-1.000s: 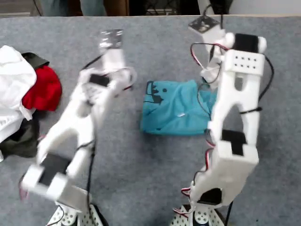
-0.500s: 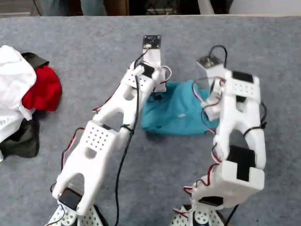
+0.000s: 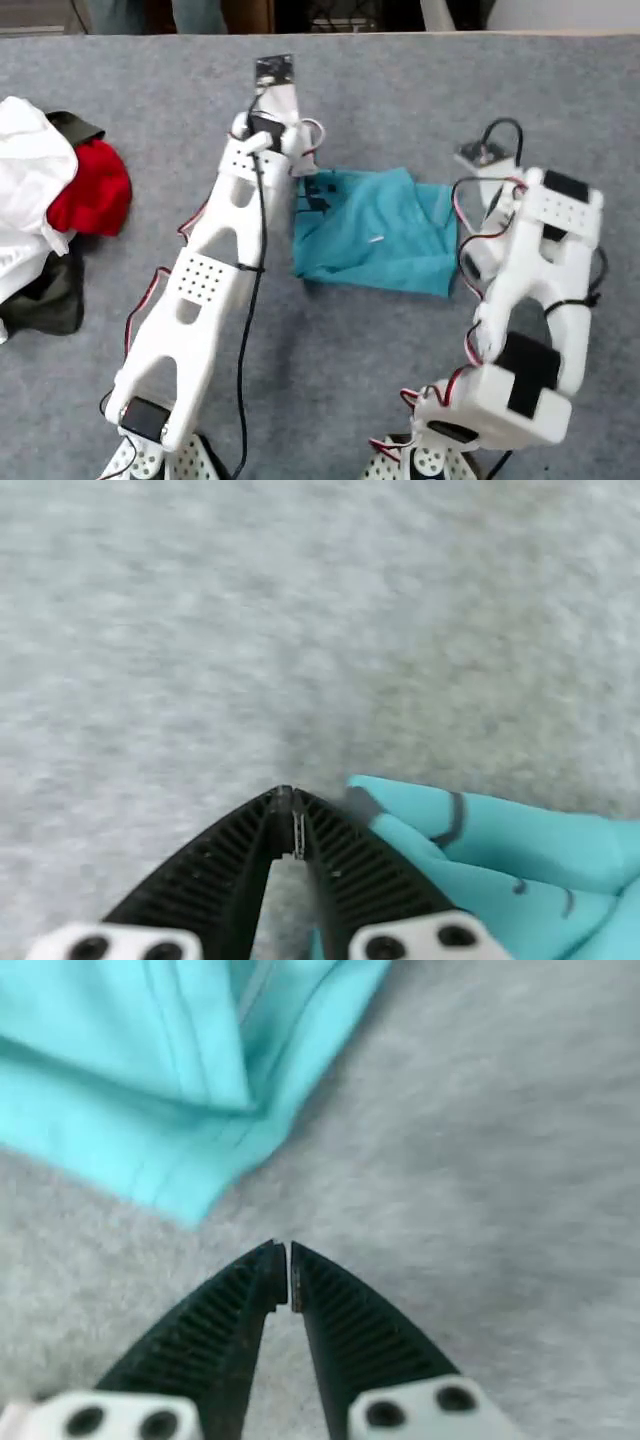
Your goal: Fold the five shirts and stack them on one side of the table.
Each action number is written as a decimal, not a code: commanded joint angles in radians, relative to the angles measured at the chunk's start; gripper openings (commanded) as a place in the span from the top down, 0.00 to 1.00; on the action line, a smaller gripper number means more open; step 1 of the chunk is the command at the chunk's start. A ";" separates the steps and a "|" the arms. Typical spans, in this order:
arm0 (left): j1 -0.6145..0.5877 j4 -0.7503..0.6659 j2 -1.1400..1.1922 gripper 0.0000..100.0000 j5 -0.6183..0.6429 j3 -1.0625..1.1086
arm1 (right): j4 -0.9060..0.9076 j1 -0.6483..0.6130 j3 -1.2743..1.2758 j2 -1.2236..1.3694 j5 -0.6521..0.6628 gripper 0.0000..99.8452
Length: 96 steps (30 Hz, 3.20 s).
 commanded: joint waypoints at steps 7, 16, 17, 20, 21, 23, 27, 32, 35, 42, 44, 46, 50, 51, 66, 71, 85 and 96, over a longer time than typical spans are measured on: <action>-0.022 0.173 -0.152 0.97 -0.060 -0.054 | 0.018 -0.328 -0.243 0.058 -0.204 0.97; -0.151 0.226 -0.209 0.97 -0.233 -0.025 | -0.017 -0.328 -0.421 0.403 -0.250 0.82; -0.163 0.226 -0.209 0.97 -0.241 -0.008 | -0.018 -0.319 -0.435 0.432 -0.250 0.82; -0.179 0.226 -0.227 0.97 -0.253 0.056 | -0.018 -0.304 -0.472 0.506 -0.249 0.82; -0.180 0.226 -0.242 0.97 -0.253 0.090 | -0.018 -0.305 -0.476 0.522 -0.249 0.85; -0.176 0.226 -0.272 0.97 -0.252 0.166 | -0.020 -0.308 -0.484 0.542 -0.249 0.92; -0.166 0.224 -0.342 0.97 -0.249 0.294 | -0.015 -0.299 -0.487 0.541 -0.249 0.98; -0.163 0.224 -0.425 0.97 -0.253 0.430 | 0.081 -0.299 -0.479 0.467 -0.199 0.99; -0.163 0.222 -0.479 0.97 -0.253 0.530 | 0.135 -0.273 -0.478 0.409 -0.193 0.99; -0.162 0.215 -0.598 0.97 -0.253 0.754 | 0.187 -0.158 -0.357 0.275 -0.117 0.99; -0.160 0.204 -0.634 0.97 -0.253 0.797 | 0.181 -0.158 -0.282 0.223 -0.084 0.99; -0.153 0.180 -0.666 0.97 -0.253 0.846 | 0.180 -0.175 -0.209 0.168 -0.057 0.98; -0.137 0.118 -0.746 0.97 -0.252 0.987 | 0.181 -0.187 -0.076 0.041 -0.046 0.98; -0.136 0.095 -0.769 0.97 -0.252 1.033 | 0.180 -0.186 -0.044 0.004 -0.044 0.98; -0.139 -0.318 -1.206 0.97 -0.311 1.716 | 0.221 -0.172 0.202 -0.282 0.006 0.75; -0.137 -0.356 -1.209 0.96 -0.342 1.681 | 0.232 -0.107 -0.002 -0.314 0.031 0.79; -0.022 -0.465 -0.775 0.87 -0.130 1.176 | -0.005 -0.198 -0.274 0.297 -0.488 0.86; 0.036 -0.459 -0.474 0.93 -0.118 0.951 | -0.060 -0.012 -0.220 0.400 -0.334 0.99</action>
